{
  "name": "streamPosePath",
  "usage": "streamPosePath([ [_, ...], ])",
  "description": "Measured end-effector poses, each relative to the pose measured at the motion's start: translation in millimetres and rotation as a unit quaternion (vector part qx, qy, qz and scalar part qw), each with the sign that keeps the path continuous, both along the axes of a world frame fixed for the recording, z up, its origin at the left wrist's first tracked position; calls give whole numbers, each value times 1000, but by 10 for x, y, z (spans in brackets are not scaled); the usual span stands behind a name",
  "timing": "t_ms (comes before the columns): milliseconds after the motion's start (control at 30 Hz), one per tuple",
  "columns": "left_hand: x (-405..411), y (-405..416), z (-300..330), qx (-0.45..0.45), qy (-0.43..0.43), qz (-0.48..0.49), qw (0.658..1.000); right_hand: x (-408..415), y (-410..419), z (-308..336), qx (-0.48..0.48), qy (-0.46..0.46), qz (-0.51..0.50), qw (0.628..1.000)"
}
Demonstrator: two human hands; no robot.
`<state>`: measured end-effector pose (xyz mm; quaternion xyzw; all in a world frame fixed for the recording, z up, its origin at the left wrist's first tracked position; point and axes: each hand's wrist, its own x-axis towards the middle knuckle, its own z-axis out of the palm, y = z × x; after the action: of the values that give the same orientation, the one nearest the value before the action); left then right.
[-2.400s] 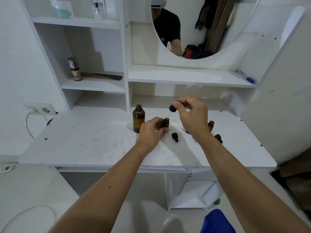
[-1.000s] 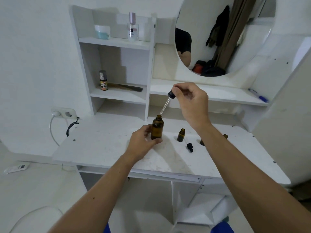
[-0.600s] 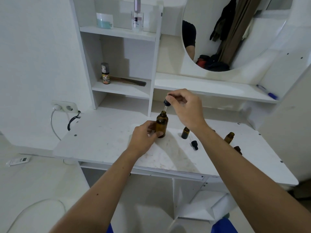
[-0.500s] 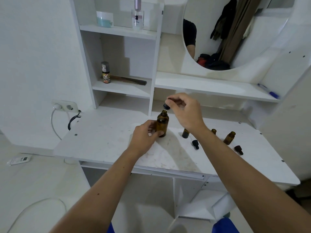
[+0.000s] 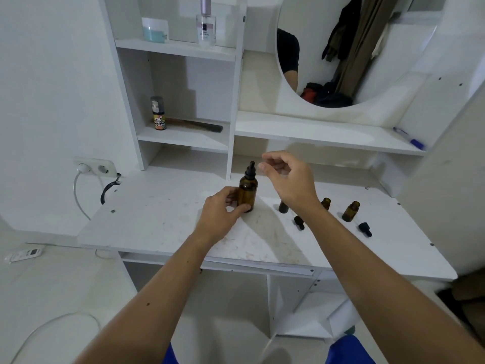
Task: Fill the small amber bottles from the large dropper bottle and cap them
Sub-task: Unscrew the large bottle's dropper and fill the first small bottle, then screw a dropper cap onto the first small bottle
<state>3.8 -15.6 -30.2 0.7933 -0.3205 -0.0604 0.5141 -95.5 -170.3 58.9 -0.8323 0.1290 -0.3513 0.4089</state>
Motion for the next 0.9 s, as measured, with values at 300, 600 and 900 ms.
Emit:
streamPosePath([
  [300, -404, 216, -52, -69, 38, 51, 996, -873, -66, -570, 22, -13, -111, 994],
  [600, -517, -140, -12, -42, 56, -46, 996, -987, -117, -951, -122, 126, -221, 959],
  [900, -504, -736, -2, -56, 64, -62, 994, -930, -182, -1065, -140, 144, -228, 953],
])
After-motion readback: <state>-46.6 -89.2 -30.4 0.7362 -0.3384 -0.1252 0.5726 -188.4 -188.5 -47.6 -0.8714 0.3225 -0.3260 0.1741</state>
